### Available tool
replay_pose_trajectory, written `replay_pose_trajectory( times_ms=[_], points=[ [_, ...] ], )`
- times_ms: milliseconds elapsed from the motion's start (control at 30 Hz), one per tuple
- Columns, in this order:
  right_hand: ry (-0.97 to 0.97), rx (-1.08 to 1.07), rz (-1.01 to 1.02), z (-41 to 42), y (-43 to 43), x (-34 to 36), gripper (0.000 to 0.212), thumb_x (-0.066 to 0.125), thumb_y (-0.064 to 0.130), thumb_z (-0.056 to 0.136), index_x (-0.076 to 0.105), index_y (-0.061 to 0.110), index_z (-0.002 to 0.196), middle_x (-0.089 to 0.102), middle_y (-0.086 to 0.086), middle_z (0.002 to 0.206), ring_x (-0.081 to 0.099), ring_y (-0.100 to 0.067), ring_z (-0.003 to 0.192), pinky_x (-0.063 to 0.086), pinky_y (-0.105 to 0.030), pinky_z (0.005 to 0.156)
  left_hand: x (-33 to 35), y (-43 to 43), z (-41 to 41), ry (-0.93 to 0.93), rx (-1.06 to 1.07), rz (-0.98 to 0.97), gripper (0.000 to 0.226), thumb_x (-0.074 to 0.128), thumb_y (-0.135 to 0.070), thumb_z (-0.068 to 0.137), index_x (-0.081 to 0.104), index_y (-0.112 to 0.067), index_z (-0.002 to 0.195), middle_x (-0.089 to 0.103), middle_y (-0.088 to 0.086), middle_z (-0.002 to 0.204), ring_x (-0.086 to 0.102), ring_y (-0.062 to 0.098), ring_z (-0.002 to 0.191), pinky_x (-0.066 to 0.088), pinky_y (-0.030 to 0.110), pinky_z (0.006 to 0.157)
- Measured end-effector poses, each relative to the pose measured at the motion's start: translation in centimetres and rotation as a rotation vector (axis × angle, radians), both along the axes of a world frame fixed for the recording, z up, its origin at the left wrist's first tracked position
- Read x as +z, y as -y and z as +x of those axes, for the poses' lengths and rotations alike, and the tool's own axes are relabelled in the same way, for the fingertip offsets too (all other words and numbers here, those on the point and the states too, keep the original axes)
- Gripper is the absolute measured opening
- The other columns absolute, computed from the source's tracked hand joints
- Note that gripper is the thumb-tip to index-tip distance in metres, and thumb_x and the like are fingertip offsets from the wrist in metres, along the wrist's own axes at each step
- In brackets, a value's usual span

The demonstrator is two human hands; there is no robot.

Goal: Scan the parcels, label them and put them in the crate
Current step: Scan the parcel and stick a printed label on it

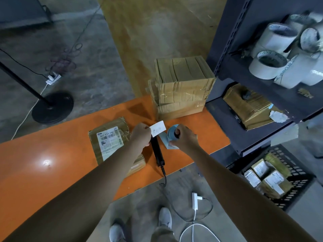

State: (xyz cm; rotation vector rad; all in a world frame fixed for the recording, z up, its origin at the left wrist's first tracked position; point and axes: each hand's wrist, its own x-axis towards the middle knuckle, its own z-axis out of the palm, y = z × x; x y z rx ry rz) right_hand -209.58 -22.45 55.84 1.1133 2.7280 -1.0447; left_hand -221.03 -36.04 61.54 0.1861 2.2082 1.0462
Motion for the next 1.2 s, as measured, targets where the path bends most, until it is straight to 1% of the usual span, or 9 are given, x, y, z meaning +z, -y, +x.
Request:
replay_pose_trajectory(
  times_ms=[167,300,367,467,600,700,967,1067,1200],
  points=[
    [-0.194,-0.081,-0.145,-0.9,0.8,2.1,0.024,0.067,0.034,0.089,0.063,0.018,0.106,0.063,0.008,0.098,0.057,-0.009,0.089,0.04,-0.024,0.073,1.6,1.7,-0.6,0.015,0.008,0.024,0.03,0.038,-0.011,0.096,0.056,-0.007,0.119,0.06,0.015,0.119,0.059,0.03,0.105,0.046,0.024,0.052],
    [-0.296,-0.051,-0.237,-2.9,3.3,4.6,0.015,0.057,0.038,0.096,0.064,0.025,0.097,0.064,0.018,0.084,0.058,0.007,0.077,0.038,-0.008,0.064,3.0,4.2,-1.9,-0.011,0.003,0.025,0.022,0.037,-0.008,0.096,0.058,-0.004,0.102,0.057,0.014,0.092,0.053,0.023,0.076,0.048,0.028,0.06],
    [-0.282,-0.023,-0.252,-4.1,4.7,5.5,0.013,0.055,0.039,0.097,0.061,0.028,0.094,0.062,0.019,0.081,0.056,0.006,0.076,0.037,-0.01,0.061,3.8,5.6,-2.5,-0.016,0.002,0.031,0.02,0.037,-0.005,0.094,0.056,-0.006,0.088,0.054,0.015,0.083,0.047,0.023,0.071,0.042,0.03,0.059],
    [-0.276,0.041,-0.278,-5.5,6.6,6.4,0.023,0.055,0.04,0.097,0.064,0.02,0.104,0.068,0.004,0.096,0.063,-0.013,0.086,0.048,-0.026,0.071,5.0,7.7,-3.5,-0.04,0.018,0.035,0.023,0.04,-0.003,0.095,0.055,-0.013,0.08,0.055,0.014,0.081,0.049,0.022,0.071,0.044,0.03,0.06],
    [-0.279,0.096,-0.317,-6.9,9.4,7.4,0.018,0.057,0.033,0.096,0.064,0.018,0.102,0.068,0.002,0.095,0.065,-0.017,0.086,0.052,-0.032,0.077,5.7,10.8,-4.6,0.028,0.099,0.049,0.023,0.049,-0.007,0.095,0.062,-0.008,0.114,0.056,0.013,0.098,0.053,0.023,0.084,0.049,0.028,0.061],
    [-0.26,0.13,-0.325,-7.6,11.3,7.4,0.014,0.059,0.028,0.096,0.064,0.015,0.098,0.067,-0.001,0.09,0.065,-0.02,0.086,0.052,-0.033,0.078,5.9,12.6,-4.7,0.047,0.102,0.059,0.03,0.047,-0.004,0.095,0.06,-0.003,0.122,0.054,0.01,0.089,0.051,0.021,0.075,0.049,0.027,0.06],
    [-0.094,0.172,-0.319,-7.8,14.1,6.5,0.017,0.058,0.033,0.095,0.066,0.019,0.091,0.069,0.0,0.087,0.066,-0.02,0.082,0.054,-0.037,0.076,4.4,15.9,-4.4,0.127,0.129,0.016,0.016,0.048,-0.004,0.096,0.06,-0.005,0.106,0.058,0.012,0.095,0.055,0.021,0.08,0.05,0.028,0.063],
    [-0.045,0.18,-0.307,-7.7,14.6,6.3,0.019,0.058,0.029,0.094,0.067,0.014,0.085,0.064,0.001,0.074,0.059,-0.015,0.067,0.047,-0.031,0.064,3.4,16.4,-4.2,0.141,0.115,-0.008,0.013,0.049,-0.003,0.094,0.061,-0.005,0.098,0.057,0.01,0.082,0.052,0.016,0.065,0.044,0.023,0.049],
    [0.062,0.221,-0.192,-7.5,15.2,5.9,0.025,0.055,0.028,0.096,0.065,0.005,0.094,0.062,-0.004,0.07,0.054,-0.015,0.059,0.04,-0.026,0.052,1.9,16.8,-3.8,0.122,0.083,-0.046,0.01,0.051,-0.008,0.087,0.056,-0.008,0.078,0.049,0.005,0.07,0.041,0.017,0.057,0.032,0.023,0.047]
  ],
)
